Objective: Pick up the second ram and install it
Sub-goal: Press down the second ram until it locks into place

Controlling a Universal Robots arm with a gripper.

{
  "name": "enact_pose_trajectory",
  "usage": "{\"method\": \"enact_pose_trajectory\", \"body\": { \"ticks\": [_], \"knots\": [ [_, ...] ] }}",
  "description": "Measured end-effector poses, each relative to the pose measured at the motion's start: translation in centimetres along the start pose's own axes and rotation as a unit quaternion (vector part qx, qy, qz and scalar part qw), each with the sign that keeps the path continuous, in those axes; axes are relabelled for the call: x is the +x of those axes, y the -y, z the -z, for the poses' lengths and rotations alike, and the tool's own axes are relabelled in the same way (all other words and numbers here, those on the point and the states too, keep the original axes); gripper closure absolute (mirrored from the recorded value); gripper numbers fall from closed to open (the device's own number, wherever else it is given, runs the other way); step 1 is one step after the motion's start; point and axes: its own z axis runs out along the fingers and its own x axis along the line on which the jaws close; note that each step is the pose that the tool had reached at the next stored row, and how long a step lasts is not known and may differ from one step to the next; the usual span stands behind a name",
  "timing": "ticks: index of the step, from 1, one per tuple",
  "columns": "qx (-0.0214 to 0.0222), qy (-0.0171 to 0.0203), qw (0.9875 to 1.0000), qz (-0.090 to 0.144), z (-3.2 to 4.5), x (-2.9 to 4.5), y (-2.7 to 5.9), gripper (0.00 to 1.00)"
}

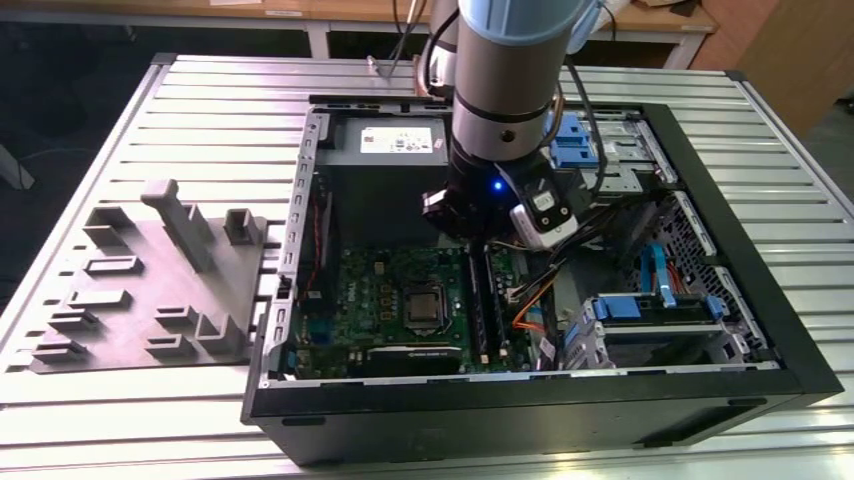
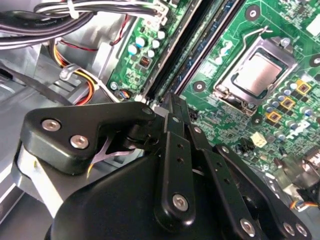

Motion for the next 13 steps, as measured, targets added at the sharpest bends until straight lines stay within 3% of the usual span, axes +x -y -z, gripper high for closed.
{"method": "enact_pose_trajectory", "body": {
  "ticks": [13],
  "knots": [
    [-0.0002,0.0,1.0,0.0,-0.43,0.09,-0.01,0.9]
  ]
}}
